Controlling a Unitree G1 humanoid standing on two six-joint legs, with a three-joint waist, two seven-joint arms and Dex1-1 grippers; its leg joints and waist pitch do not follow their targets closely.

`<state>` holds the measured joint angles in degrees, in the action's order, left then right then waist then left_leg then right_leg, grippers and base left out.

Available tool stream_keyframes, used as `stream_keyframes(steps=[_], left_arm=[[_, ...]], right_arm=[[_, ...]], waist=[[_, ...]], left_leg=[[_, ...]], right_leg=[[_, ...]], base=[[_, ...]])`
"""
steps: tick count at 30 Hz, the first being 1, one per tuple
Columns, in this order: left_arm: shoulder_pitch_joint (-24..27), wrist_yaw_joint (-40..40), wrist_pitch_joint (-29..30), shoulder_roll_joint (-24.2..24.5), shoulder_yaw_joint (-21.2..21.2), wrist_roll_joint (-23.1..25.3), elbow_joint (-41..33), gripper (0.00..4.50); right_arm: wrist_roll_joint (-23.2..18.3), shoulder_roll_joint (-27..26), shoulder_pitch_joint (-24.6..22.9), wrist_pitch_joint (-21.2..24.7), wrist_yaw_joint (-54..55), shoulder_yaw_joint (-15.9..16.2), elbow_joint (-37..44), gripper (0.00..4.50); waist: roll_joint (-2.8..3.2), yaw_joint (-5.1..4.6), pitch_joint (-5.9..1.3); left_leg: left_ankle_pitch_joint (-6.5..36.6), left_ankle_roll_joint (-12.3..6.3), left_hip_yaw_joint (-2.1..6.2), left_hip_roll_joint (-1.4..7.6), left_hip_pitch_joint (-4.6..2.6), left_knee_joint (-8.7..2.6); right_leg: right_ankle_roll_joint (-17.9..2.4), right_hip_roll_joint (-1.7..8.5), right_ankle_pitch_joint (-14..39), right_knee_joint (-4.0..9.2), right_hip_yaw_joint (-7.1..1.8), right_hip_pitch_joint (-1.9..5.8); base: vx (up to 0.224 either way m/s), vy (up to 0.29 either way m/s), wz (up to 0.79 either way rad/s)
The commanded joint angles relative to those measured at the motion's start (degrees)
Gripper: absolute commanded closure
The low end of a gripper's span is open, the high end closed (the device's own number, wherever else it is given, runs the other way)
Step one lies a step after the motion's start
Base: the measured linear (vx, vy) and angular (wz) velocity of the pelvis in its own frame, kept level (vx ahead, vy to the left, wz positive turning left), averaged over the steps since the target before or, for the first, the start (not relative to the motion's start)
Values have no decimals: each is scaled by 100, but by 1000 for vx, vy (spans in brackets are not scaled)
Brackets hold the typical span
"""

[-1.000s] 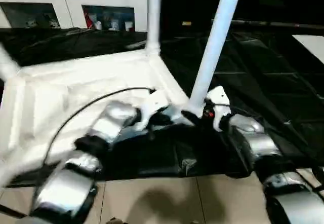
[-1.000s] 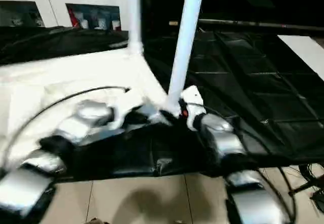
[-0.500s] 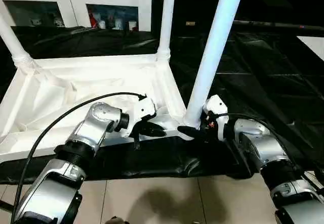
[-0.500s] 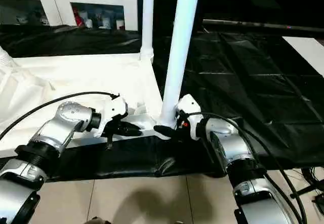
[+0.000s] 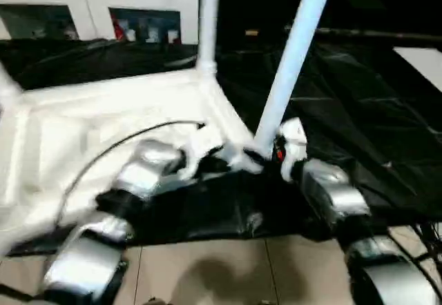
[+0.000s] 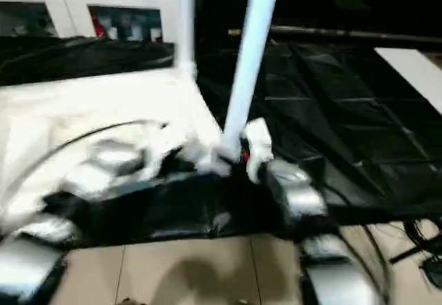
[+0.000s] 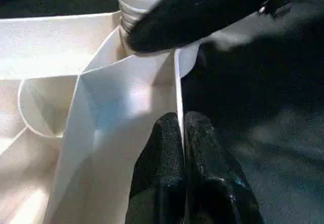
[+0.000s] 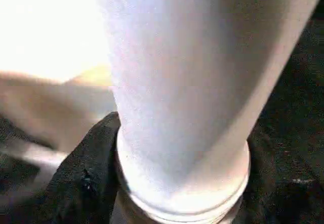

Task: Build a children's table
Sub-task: Rotate leg to tighten

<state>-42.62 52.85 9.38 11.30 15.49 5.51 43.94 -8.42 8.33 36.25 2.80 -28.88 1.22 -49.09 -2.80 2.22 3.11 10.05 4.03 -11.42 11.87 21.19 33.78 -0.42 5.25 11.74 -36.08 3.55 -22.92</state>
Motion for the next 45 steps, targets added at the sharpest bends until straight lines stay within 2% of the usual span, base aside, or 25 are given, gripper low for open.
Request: stream_keyframes(steps=[1,3,6,8,10,13,14,15,17,21,24,25,27,29,34,38,40,42,45], left_arm=[[-46,-496,146,-279,-90,-30,269,450],[-239,-1133,283,-618,-159,40,564,450],[-347,-1457,244,-810,-131,155,763,450],[-375,-1534,211,-847,-115,195,810,450],[-409,-1506,52,-877,-84,210,867,450],[-353,-1285,-31,-811,-60,169,786,450],[-320,-1155,-164,-769,-37,155,750,450],[-302,-1087,-184,-723,-48,134,756,450],[-285,-1024,-254,-652,-47,134,764,450],[-166,-587,-490,-409,-59,72,688,450],[54,70,-686,-124,-15,-56,426,450],[120,289,-675,-28,-5,-104,326,450],[330,1087,-683,299,58,-302,-35,450],[424,1519,-630,503,129,-380,-244,450],[536,2199,-522,807,170,-554,-579,450],[534,2339,-530,869,135,-587,-633,450],[537,2360,-538,881,122,-579,-648,450],[557,2369,-502,894,124,-614,-706,450],[581,2383,-437,882,135,-634,-776,450]], right_arm=[[1,-21,51,88,1022,-421,-464,175],[118,-283,212,-40,1634,-429,-711,175],[344,-432,353,-157,2030,-279,-912,175],[347,-483,392,-187,2036,-272,-968,175],[377,-551,466,-254,1963,-222,-1087,175],[385,-538,457,-465,1692,-170,-1036,175],[374,-522,443,-542,1530,-152,-991,120],[408,-474,438,-676,1401,-120,-962,106],[286,-445,440,-643,1085,-180,-951,94],[303,-154,345,-718,296,-22,-741,60],[311,188,111,-693,-570,219,-346,60],[287,298,27,-696,-856,266,-198,60],[203,601,-211,-621,-1621,358,266,60],[165,762,-317,-580,-1971,415,488,60],[16,1059,-526,-390,-2686,580,916,60],[36,1152,-640,-332,-2962,710,1102,60],[-9,1121,-659,-248,-3002,677,1178,85],[-19,1106,-693,-148,-3075,676,1285,92],[-20,1104,-740,-65,-3133,712,1361,118]], waist=[[-6,-3,-357],[-8,18,-377],[-11,27,-376],[-7,36,-376],[-8,57,-366],[-13,60,-369],[3,67,-372],[-14,67,-379],[-9,66,-385],[-20,68,-362],[-24,53,-359],[-44,54,-360],[-32,78,-365],[-10,81,-360],[15,96,-359],[10,140,-366],[10,146,-361],[9,146,-358],[-1,143,-365]], left_leg=[[1138,-36,57,139,-72,-385],[1095,-61,63,133,-76,-376],[1036,-110,58,122,-60,-372],[1037,-150,55,116,-63,-368],[1177,-204,64,122,-59,-380],[1243,-187,69,129,-55,-385],[1218,-205,71,125,-49,-383],[1139,-238,67,126,-37,-377],[1001,-304,62,125,-32,-367],[1105,-398,65,129,-28,-373],[1143,-397,70,148,-31,-378],[1123,-418,70,150,-24,-376],[1029,-484,76,161,-20,-372],[1033,-524,67,169,-31,-376],[1099,-414,60,186,-68,-392],[938,-444,42,182,-68,-373],[1015,-385,50,178,-59,-384],[1088,-338,53,182,-65,-389],[1018,-323,61,180,-54,-388]], right_leg=[[-1269,295,1002,490,-273,230],[-1253,298,968,485,-262,249],[-1239,282,832,485,-251,254],[-1224,279,808,490,-252,251],[-1157,290,994,516,-244,250],[-1115,295,1104,520,-245,248],[-1124,297,1059,518,-245,254],[-1144,292,912,501,-247,265],[-1227,285,645,471,-246,273],[-1272,298,864,506,-234,281],[-1253,304,996,510,-241,275],[-1264,302,964,503,-242,280],[-1303,306,781,476,-244,296],[-1398,294,657,452,-248,269],[-1472,284,629,446,-251,255],[-1507,284,380,416,-255,253],[-1466,291,557,431,-254,262],[-1431,296,679,446,-255,253],[-1399,299,637,433,-256,268]], base=[[0,0,0],[0,0,0],[0,0,0],[0,0,0],[0,0,0],[0,0,0],[0,0,0],[0,0,0],[0,0,0],[0,0,0],[0,0,0],[0,0,0],[0,0,0],[0,0,0],[0,0,0],[0,0,0],[0,0,0],[0,0,0],[0,0,0]])
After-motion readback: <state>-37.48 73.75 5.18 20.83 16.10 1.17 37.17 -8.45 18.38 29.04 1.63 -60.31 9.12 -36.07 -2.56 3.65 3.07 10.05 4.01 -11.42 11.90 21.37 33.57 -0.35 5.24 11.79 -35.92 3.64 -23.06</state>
